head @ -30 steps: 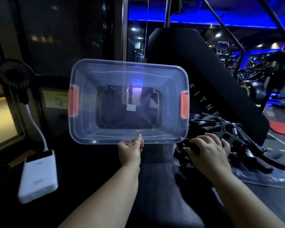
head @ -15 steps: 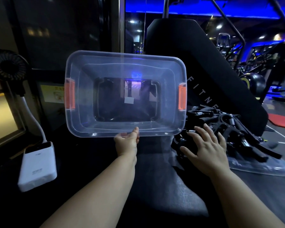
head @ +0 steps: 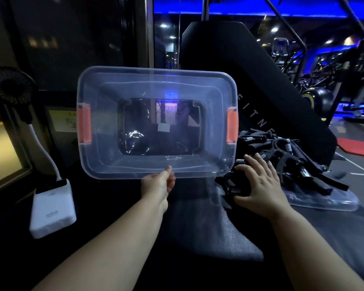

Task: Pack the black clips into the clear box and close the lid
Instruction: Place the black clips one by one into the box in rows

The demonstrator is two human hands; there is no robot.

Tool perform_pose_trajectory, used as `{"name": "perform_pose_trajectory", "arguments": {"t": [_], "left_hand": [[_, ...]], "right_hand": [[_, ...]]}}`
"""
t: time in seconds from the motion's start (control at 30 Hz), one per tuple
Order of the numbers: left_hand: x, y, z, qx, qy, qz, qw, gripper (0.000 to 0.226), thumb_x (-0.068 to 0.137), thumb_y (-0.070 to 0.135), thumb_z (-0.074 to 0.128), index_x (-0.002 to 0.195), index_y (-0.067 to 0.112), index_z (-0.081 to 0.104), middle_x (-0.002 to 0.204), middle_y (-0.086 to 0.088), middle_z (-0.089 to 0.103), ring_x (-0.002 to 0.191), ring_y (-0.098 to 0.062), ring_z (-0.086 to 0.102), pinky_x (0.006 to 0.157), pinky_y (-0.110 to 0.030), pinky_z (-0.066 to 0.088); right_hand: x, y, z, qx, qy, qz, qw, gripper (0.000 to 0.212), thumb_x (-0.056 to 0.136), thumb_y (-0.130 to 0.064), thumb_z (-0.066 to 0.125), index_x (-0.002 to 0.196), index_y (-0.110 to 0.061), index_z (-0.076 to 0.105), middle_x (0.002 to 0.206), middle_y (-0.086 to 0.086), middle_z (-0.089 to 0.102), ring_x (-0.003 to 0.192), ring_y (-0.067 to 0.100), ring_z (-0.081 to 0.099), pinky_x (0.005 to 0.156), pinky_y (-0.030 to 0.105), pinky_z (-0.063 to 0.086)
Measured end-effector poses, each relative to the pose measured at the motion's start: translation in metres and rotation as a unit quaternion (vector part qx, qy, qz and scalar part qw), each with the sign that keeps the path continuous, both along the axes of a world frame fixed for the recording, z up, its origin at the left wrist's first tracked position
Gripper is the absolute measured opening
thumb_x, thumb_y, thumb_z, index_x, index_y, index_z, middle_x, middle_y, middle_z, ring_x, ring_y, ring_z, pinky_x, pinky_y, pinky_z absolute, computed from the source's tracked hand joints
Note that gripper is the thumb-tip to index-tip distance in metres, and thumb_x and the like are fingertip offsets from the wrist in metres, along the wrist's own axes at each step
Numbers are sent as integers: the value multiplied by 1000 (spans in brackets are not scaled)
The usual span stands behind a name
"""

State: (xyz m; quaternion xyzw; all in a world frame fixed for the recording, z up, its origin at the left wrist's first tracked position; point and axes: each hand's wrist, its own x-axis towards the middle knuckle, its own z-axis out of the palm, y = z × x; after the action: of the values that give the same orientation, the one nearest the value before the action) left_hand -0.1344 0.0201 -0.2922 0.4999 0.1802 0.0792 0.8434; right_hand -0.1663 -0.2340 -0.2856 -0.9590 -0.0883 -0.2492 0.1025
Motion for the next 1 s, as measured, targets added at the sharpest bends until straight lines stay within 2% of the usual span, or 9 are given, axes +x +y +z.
{"name": "perform_pose_trajectory", "arguments": {"t": [0.1,0.23,0.3,0.4,0.47,0.6,0.7,0.87,1.0], "left_hand": [[-3,1,0,-6,-6,-1,1000,21,84,15,71,96,3,59,73,-6,64,66,-15,62,65,-24,53],[-3,3,-2,-13,-14,0,1000,32,84,16,72,107,2,55,72,-6,66,66,-14,63,64,-24,53],[-4,3,-4,-13,-20,-2,1000,34,84,17,72,109,1,54,73,-5,66,66,-14,63,63,-23,53],[-4,3,-4,-18,-31,-1,999,33,87,20,68,111,1,53,73,-6,66,65,-14,63,61,-24,53],[-4,2,-3,-23,-34,1,999,31,91,24,63,109,2,54,73,-7,66,66,-15,62,60,-24,52],[-4,2,-3,-18,-36,0,999,33,94,27,59,112,1,53,75,-6,66,66,-14,62,57,-22,53],[-4,2,-4,-15,-35,1,999,35,94,27,58,114,-1,53,75,-6,66,67,-14,63,59,-23,52],[-4,2,-5,-10,-37,3,999,38,93,27,60,117,-1,51,75,-6,67,69,-15,63,61,-24,53],[-4,1,-4,-14,-41,5,999,32,93,26,59,112,2,50,75,-7,66,69,-16,63,63,-26,53]], "right_hand": [[2,2,-3,-11,-4,-10,1000,91,47,-67,43,132,-37,47,156,-5,23,148,14,-5,119,40,-10],[5,4,-7,-40,-9,-24,999,83,54,-66,64,131,-38,48,155,-2,28,148,24,-4,118,45,-12],[5,5,-9,-42,-28,-22,999,79,57,-67,65,128,-37,52,152,-1,34,148,29,3,118,47,-8],[6,4,-11,-39,-63,-3,997,72,59,-67,58,122,-33,59,141,-4,49,145,27,21,118,48,13],[6,3,-11,-36,-77,8,996,71,59,-65,63,121,-31,61,134,-5,55,140,24,33,111,47,28],[4,3,-5,-9,-124,47,991,66,60,-52,72,118,-23,66,123,-3,63,130,27,46,98,49,44],[1,6,-2,5,-180,77,981,57,69,-43,68,120,-17,67,118,-1,67,122,30,53,100,45,46],[-1,10,-1,20,-252,98,962,44,84,-37,60,122,-15,66,123,1,65,116,30,58,98,40,47],[-4,12,4,46,-342,122,931,33,90,-21,61,119,-6,66,123,2,63,112,26,62,97,38,49]]}}
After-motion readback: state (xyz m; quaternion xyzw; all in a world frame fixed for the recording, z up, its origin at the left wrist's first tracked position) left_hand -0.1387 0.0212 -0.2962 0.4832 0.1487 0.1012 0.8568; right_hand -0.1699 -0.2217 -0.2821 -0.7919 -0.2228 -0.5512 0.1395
